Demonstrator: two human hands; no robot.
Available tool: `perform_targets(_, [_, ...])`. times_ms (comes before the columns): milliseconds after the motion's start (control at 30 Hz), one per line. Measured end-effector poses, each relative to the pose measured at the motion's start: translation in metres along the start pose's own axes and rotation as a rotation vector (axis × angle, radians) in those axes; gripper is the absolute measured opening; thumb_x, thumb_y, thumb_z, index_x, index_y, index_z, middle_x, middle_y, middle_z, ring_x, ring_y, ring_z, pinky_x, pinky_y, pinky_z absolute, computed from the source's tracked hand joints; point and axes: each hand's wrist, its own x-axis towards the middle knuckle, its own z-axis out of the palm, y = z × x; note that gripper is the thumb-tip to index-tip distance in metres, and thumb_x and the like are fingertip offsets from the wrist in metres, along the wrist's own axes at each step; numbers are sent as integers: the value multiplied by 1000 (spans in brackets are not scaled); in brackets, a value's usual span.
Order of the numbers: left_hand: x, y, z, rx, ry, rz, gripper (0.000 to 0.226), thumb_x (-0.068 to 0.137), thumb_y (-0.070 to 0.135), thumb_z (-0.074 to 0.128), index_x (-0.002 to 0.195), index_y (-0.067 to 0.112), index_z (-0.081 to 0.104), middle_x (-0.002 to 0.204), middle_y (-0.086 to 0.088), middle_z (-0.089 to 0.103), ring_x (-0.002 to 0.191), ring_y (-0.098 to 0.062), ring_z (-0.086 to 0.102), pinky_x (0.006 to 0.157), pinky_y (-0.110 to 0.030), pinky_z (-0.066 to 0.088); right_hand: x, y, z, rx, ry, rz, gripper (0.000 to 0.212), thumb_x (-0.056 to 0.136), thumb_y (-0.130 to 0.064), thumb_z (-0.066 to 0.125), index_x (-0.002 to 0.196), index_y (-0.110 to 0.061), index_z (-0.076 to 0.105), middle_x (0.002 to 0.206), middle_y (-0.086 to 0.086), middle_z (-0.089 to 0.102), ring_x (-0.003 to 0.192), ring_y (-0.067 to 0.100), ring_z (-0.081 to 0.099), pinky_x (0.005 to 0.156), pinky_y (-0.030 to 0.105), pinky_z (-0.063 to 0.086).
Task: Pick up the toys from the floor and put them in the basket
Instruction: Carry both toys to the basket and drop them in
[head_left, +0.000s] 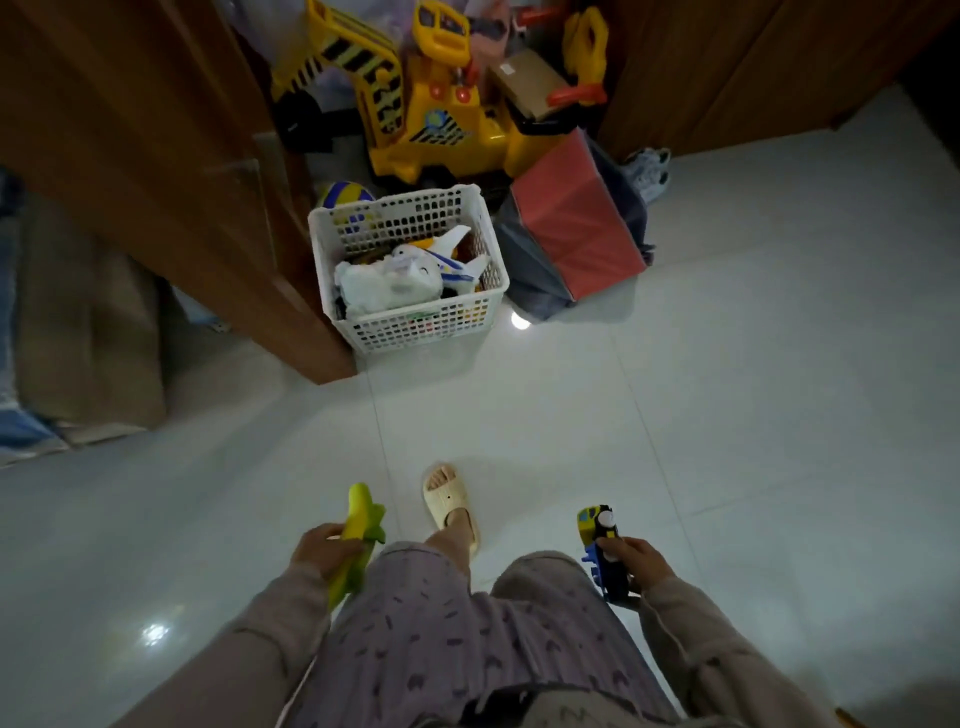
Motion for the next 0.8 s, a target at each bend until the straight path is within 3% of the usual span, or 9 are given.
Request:
perform_targets(100, [8, 60, -16, -98, -43, 33, 39, 79, -5, 63, 118, -10, 59, 109, -23, 61, 73, -29, 57, 50, -18, 50, 13, -31, 3, 24, 9, 21, 36, 88, -10, 60, 113, 16, 60, 121, 37, 59, 99, 33, 56, 92, 49, 44])
perform_targets(133, [12, 77, -20, -104, -50, 47, 40, 80, -5, 63, 119, -10, 58, 109, -22, 60, 70, -27, 56, 44, -18, 48, 16, -42, 3, 29, 23, 34, 37, 88, -9, 61, 114, 17, 59, 122, 38, 58, 100, 34, 56, 90, 47, 43])
perform_targets(233, [22, 119, -32, -157, -63, 72, 41, 80, -4, 62, 121, -8, 57, 122, -27, 60, 92, -34, 58, 69, -31, 50, 28, -68, 1, 2, 33, 59, 40, 87, -9, 62, 116, 19, 57, 124, 36, 57, 110, 43, 57, 99, 52, 43])
perform_targets(367, [33, 155, -38, -231, -85, 34, 35, 81, -8, 59, 115, -10, 59, 111, -24, 60, 83, -33, 57, 53, -33, 53, 38, -111, -2, -67, -25, 56, 49, 87, -25, 63, 123, 7, 56, 115, 19, 61, 84, 31, 56, 85, 38, 47])
perform_targets(467, [44, 163, -37, -221, -79, 3, 34, 79, -7, 60, 113, -8, 61, 102, -18, 61, 71, -29, 59, 42, -22, 53, 52, -147, -4, -23, -17, 89, 50, 86, -15, 64, 126, 13, 51, 130, 29, 54, 107, 36, 53, 102, 49, 40])
perform_targets(567, [53, 164, -37, -136, -51, -69, 42, 73, 3, 66, 114, -5, 63, 115, -23, 64, 100, -35, 61, 79, -34, 52, 67, -189, -6, -51, -37, 83, 46, 88, -12, 62, 123, 16, 52, 129, 35, 53, 111, 40, 54, 101, 50, 39])
perform_targets(667, [60, 167, -36, -98, -35, -177, 44, 78, 2, 67, 120, -7, 59, 125, -26, 60, 116, -36, 56, 88, -33, 41, 92, -235, -12, -60, -35, 94, 44, 88, -10, 61, 121, 18, 52, 122, 34, 57, 99, 33, 53, 89, 45, 41])
perform_targets(733, [70, 175, -34, -142, -18, -247, 38, 79, -5, 65, 116, -11, 60, 122, -30, 60, 110, -37, 58, 83, -32, 40, 111, -266, -17, -86, -46, 86, 43, 89, -7, 59, 120, 22, 52, 109, 31, 58, 94, 33, 52, 83, 41, 39])
perform_targets(800, [84, 197, -34, -210, -9, -278, 18, 78, -8, 63, 96, -9, 68, 110, -31, 62, 85, -35, 61, 71, -34, 47, 132, -295, -17, -133, -60, 87, 42, 89, -9, 59, 118, 21, 54, 109, 30, 60, 95, 36, 54, 84, 42, 39])
